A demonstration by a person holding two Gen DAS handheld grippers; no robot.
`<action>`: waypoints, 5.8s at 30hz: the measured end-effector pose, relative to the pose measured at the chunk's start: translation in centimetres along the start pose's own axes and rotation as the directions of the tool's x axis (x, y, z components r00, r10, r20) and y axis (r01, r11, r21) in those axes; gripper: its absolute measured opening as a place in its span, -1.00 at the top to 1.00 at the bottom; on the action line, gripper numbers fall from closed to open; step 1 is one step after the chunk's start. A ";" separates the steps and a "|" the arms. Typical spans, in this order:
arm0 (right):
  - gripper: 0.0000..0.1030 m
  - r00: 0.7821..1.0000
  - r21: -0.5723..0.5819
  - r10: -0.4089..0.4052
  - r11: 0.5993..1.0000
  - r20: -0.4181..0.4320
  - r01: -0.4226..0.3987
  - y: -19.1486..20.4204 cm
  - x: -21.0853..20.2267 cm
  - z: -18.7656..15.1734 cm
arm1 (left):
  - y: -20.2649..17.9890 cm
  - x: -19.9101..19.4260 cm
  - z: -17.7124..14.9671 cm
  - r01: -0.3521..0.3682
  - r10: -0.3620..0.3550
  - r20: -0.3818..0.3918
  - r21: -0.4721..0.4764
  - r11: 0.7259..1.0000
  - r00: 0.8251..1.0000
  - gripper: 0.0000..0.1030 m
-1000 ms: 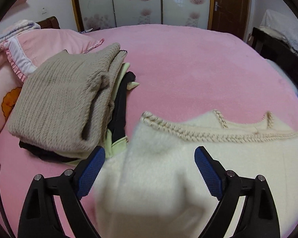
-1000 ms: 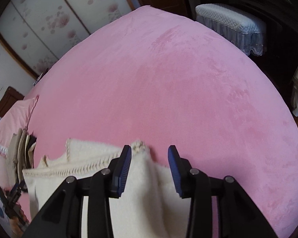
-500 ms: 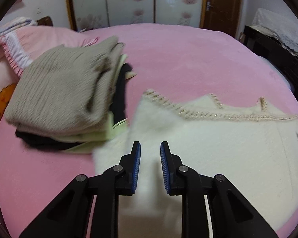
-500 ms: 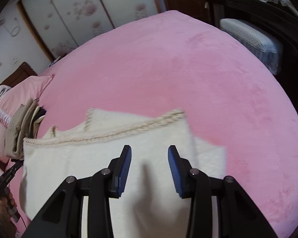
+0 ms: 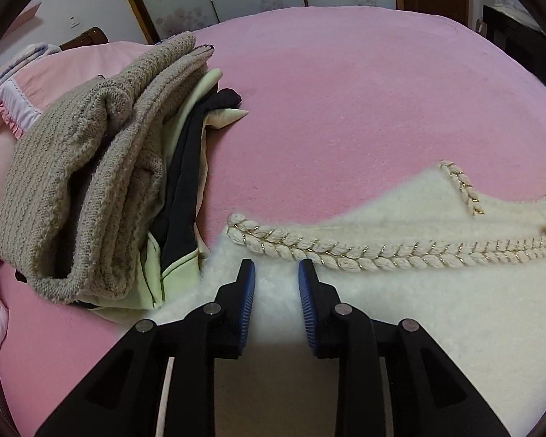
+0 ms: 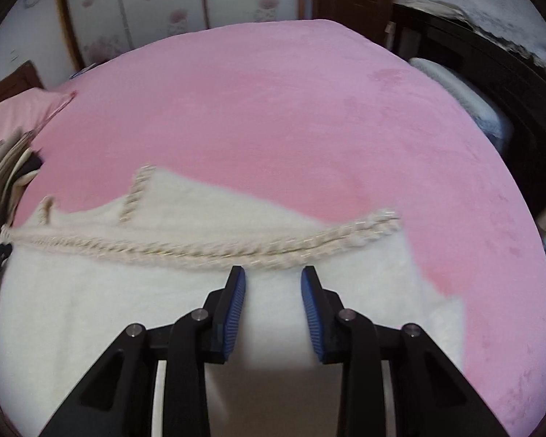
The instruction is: Fold large clothes
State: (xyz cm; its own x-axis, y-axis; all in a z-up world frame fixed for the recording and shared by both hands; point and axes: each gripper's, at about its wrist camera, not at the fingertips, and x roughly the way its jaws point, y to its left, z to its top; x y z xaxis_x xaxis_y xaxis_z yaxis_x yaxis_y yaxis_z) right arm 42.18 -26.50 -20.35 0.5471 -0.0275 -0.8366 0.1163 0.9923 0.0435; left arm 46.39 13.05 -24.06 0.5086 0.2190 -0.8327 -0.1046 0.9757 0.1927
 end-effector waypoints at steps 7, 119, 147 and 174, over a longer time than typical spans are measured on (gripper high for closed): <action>0.53 1.000 0.080 0.002 0.997 -0.017 0.000 -2.8 -1.3 -0.2 | 1.1 -1.7 -0.4 0.023 -0.023 -0.001 -0.057 0.998 1.000 -0.17; 0.87 0.945 0.243 0.282 0.917 0.168 -0.317 -3.1 -15.1 -18.2 | -26.4 -30.1 -13.7 0.371 -0.476 0.273 0.359 0.856 0.836 0.64; 0.05 0.911 0.118 0.319 0.926 0.261 -0.358 -7.9 -23.0 -13.2 | -12.7 -27.8 -15.0 0.400 -0.409 0.237 0.087 0.912 0.881 -0.70; 0.77 0.994 0.102 0.046 0.993 0.095 -0.056 -7.7 -14.7 -22.6 | -18.5 -20.8 -16.4 0.441 -0.453 0.081 0.130 0.888 0.888 -0.66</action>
State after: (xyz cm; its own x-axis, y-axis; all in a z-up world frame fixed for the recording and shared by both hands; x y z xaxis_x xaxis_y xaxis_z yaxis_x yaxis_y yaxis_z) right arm 14.49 -30.99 -20.71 0.6281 0.0069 -0.7781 0.1696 0.9747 0.1456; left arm 23.74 -9.40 -18.82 0.5681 -0.2482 -0.7846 0.2422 0.9616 -0.1288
